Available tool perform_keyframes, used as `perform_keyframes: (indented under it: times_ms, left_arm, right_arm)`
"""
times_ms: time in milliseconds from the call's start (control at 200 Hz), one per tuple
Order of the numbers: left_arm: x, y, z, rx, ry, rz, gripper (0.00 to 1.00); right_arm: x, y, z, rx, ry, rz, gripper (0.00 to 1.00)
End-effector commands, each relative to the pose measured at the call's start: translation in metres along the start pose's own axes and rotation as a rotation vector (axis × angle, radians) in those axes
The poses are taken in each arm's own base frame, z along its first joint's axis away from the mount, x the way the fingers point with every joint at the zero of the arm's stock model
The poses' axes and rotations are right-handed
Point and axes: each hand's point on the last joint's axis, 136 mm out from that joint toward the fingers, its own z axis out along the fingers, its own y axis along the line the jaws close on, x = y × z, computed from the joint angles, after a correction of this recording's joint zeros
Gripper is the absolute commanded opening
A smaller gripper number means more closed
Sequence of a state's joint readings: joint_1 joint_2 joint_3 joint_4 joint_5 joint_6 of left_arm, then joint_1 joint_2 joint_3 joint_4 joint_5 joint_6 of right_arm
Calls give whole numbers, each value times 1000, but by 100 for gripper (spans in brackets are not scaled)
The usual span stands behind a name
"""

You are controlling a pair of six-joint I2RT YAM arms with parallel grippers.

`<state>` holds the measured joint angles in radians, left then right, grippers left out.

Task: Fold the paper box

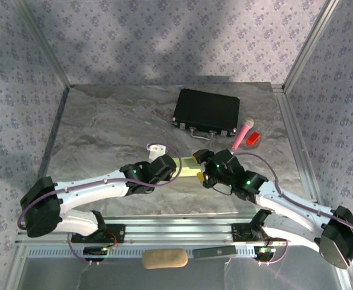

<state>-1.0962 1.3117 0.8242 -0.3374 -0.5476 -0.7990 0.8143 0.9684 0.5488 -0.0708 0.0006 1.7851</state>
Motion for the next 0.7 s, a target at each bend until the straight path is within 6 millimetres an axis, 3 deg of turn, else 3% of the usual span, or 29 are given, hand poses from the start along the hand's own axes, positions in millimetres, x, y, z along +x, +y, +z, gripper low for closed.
perform_keyframes:
  times_ms: [0,215,425,695]
  left_arm:
    - [11,-1,0,-5,49,13,0]
    - [10,-1,0,-4,48,13,0]
    - [10,-1,-1,-2,50,13,0]
    - [-9,-10,-27,104,12,-51,42]
  right_arm:
    - [-9,6,3,-14,-41,53,82]
    - [-22,4,13,-11,-50,99,73]
    - [-28,-3,17,10,-60,102,56]
    - [-35,-15,21,41,-76,101,48]
